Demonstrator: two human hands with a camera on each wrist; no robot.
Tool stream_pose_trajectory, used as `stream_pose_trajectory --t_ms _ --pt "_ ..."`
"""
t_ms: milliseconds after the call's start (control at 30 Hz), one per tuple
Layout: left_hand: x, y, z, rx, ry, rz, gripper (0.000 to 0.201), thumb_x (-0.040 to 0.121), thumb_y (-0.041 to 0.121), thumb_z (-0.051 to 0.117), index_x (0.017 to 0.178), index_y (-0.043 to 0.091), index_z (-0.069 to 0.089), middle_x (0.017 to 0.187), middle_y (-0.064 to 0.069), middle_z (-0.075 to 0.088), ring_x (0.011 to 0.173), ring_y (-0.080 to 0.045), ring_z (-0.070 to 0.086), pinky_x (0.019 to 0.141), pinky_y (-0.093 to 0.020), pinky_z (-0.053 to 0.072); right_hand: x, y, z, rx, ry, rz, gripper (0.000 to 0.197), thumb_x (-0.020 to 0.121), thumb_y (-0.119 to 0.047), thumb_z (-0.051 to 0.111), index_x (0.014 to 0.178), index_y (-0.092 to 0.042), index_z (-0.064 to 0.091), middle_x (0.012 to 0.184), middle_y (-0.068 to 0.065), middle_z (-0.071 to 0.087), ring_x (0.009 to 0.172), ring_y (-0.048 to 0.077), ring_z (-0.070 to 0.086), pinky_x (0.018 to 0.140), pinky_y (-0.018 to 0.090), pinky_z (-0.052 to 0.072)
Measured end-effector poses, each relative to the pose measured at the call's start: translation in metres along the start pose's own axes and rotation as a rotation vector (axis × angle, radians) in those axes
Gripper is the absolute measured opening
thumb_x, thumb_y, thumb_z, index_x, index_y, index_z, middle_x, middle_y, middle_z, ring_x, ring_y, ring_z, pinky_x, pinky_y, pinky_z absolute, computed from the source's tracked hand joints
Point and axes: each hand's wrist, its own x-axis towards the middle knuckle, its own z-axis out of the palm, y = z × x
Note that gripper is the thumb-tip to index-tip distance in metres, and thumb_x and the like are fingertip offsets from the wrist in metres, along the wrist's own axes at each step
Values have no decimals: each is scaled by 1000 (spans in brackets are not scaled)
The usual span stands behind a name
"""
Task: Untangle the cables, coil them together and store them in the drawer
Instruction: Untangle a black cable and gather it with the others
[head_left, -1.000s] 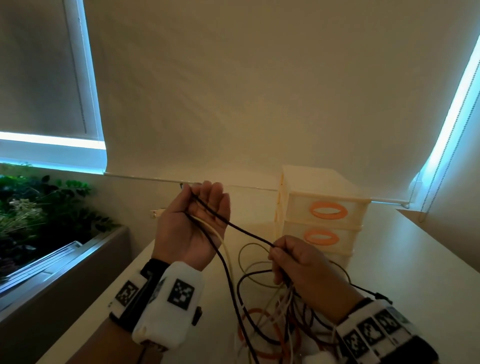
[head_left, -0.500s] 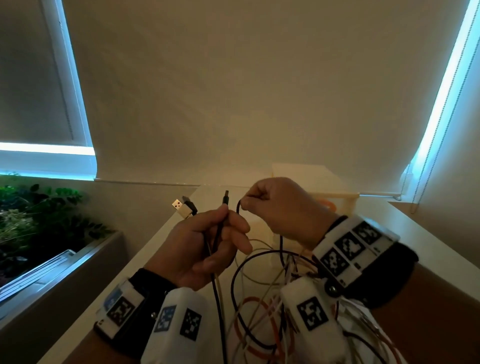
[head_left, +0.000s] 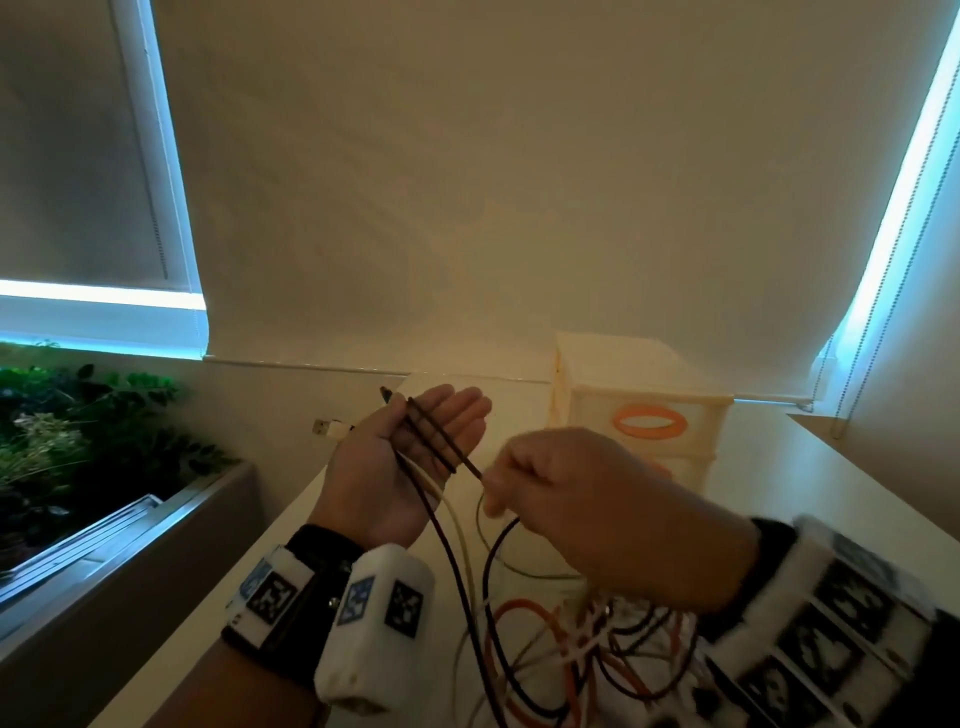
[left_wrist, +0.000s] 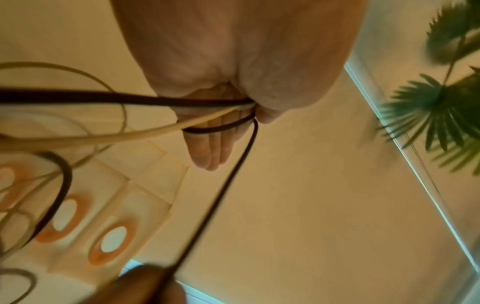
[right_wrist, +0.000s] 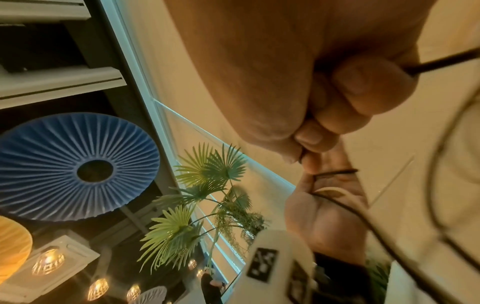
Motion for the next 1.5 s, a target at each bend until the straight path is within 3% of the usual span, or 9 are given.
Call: stream_pose_trajectory --t_ms 133,233,500,733,900,1100,1267,1400,1500 --pt "3 2 2 -237 15 18 52 109 30 32 130 -13 53 122 -30 67 103 -40 72 85 -48 59 -29 30 10 59 6 61 25 98 -40 51 83 -31 69 80 -6 69 72 8 64 67 27 52" --pt "0 0 5 -272 -31 25 52 109 30 32 127 -13 55 123 -29 67 103 -38 72 83 -46 61 -37 52 21 131 63 63 23 98 -31 55 78 -31 67 71 -13 63 65 -1 55 59 16 44" --pt "-2 4 0 -331 -40 70 51 107 29 38 113 -10 70 124 -21 70 109 -30 72 89 -41 58 -36 86 26 96 124 27 20 98 -29 55 80 -31 65 77 -17 63 74 1 57 64 17 45" --pt "4 15 -11 -466 -51 99 43 107 27 41 130 -2 62 119 -13 73 93 -23 77 59 -28 62 -38 96 22 66 89 107 26 99 -26 56 74 -31 63 75 -24 62 71 -4 56 63 13 44" --pt "-11 -6 5 -83 -234 -118 48 103 29 40 121 -3 70 61 1 66 44 -4 60 41 -13 43 -20 108 23 127 241 313 30 101 -28 49 76 -19 64 56 -9 51 50 4 45 50 19 36" --pt "-21 -26 6 425 -402 -366 47 98 28 44 112 -7 72 65 -16 71 35 -16 57 30 -17 34 -1 80 -7 553 256 433 30 100 -25 51 79 -10 63 51 -2 42 39 10 32 40 22 23" --pt "-24 -28 12 496 -423 -457 50 99 30 40 115 -5 72 98 -25 75 66 -30 74 43 -21 47 7 42 -24 469 204 284 31 101 -32 52 83 -12 67 55 -3 49 39 8 38 41 22 29" --pt "-18 -33 16 344 -224 -313 43 100 26 43 105 -3 74 100 -24 73 84 -34 74 69 -35 62 12 22 -16 359 141 182 22 97 -27 58 83 -15 71 62 -2 66 47 3 59 49 23 47" --pt "-10 -32 13 170 -142 -189 46 102 30 41 111 -4 70 103 -20 74 87 -28 73 75 -38 63 11 18 1 132 74 49 22 99 -28 55 88 -18 71 69 -2 66 49 -2 54 50 14 44"
